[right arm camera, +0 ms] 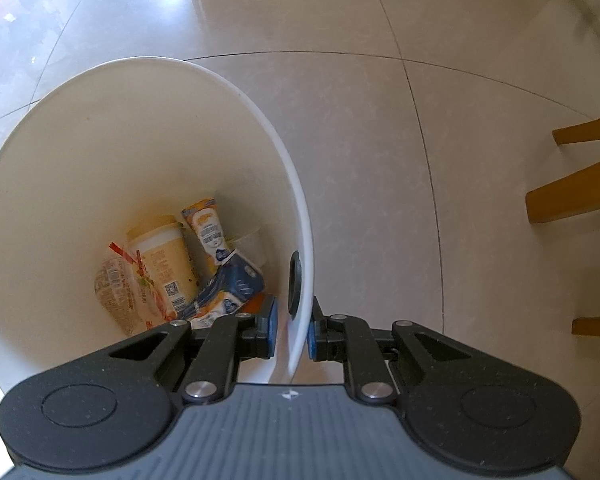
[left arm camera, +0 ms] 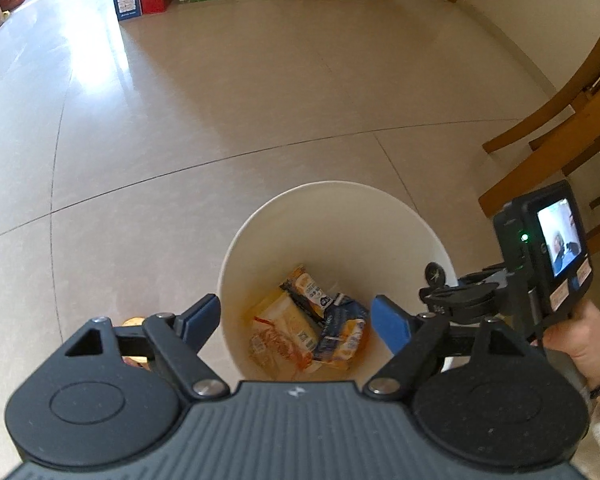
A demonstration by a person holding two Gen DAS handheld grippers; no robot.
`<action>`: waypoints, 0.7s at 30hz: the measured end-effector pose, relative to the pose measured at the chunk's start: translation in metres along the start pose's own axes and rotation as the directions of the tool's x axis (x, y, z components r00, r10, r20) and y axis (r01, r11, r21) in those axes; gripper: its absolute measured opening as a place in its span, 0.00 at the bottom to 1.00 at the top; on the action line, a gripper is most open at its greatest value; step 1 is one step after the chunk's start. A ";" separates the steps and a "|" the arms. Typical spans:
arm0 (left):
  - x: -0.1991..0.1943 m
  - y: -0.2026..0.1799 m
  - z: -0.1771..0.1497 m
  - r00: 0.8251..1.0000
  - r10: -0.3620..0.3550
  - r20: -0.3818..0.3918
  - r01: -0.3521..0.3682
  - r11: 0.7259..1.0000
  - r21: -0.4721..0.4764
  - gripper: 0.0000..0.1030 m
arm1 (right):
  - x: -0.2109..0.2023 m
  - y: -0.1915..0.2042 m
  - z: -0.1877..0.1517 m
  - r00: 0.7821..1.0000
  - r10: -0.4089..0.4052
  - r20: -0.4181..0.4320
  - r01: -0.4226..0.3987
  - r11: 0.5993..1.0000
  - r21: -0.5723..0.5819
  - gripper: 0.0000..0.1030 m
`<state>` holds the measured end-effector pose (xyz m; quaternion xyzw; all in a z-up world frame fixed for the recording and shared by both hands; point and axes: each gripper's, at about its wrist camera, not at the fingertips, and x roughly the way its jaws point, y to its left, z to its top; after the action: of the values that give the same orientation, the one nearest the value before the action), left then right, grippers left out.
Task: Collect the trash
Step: 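Lift the yogurt pouch over the bin and open the left tool, then move the left tool to the other orange peel half and grasp it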
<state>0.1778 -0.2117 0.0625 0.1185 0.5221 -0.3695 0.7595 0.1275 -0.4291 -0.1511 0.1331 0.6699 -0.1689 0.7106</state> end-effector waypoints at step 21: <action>0.083 0.118 -0.062 0.992 0.119 -0.038 -0.124 0.967 -0.221 0.91 | 0.004 0.008 -0.001 0.999 -0.042 0.013 0.042 0.999 -0.029 0.18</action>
<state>0.2297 -0.1300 -0.0613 0.0689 0.5612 -0.2600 0.7828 0.1297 -0.4216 -0.1556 0.1076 0.6704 -0.1748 0.7131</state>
